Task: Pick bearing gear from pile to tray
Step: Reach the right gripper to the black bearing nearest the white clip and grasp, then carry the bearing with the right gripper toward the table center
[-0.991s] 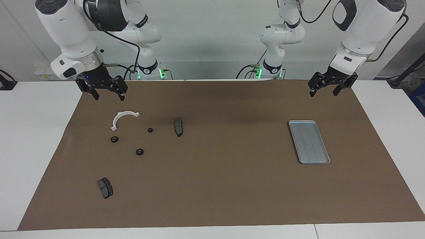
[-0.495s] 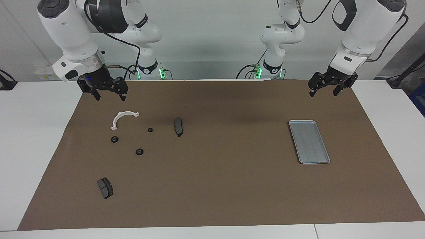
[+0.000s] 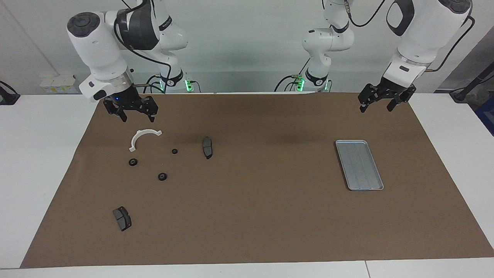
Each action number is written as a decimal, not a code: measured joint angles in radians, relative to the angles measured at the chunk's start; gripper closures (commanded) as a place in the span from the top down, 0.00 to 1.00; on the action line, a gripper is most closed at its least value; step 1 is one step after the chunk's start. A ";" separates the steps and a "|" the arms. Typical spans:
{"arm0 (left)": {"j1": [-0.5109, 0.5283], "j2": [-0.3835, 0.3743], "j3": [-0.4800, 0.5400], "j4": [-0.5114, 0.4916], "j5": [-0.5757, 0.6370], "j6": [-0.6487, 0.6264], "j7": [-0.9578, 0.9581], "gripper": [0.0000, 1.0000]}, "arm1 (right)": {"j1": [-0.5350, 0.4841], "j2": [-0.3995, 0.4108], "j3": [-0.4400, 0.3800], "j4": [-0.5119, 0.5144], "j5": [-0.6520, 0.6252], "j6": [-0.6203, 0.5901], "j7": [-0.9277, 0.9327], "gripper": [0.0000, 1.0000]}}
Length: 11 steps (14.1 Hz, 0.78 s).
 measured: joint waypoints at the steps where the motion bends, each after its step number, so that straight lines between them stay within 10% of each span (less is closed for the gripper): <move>1: 0.000 0.000 0.000 0.000 0.000 0.000 0.000 1.00 | 0.006 0.007 0.000 -0.032 0.000 0.034 0.000 1.00; 11: 0.000 0.000 0.000 0.000 0.000 0.000 0.000 1.00 | 0.024 0.116 -0.001 -0.078 0.000 0.146 0.000 1.00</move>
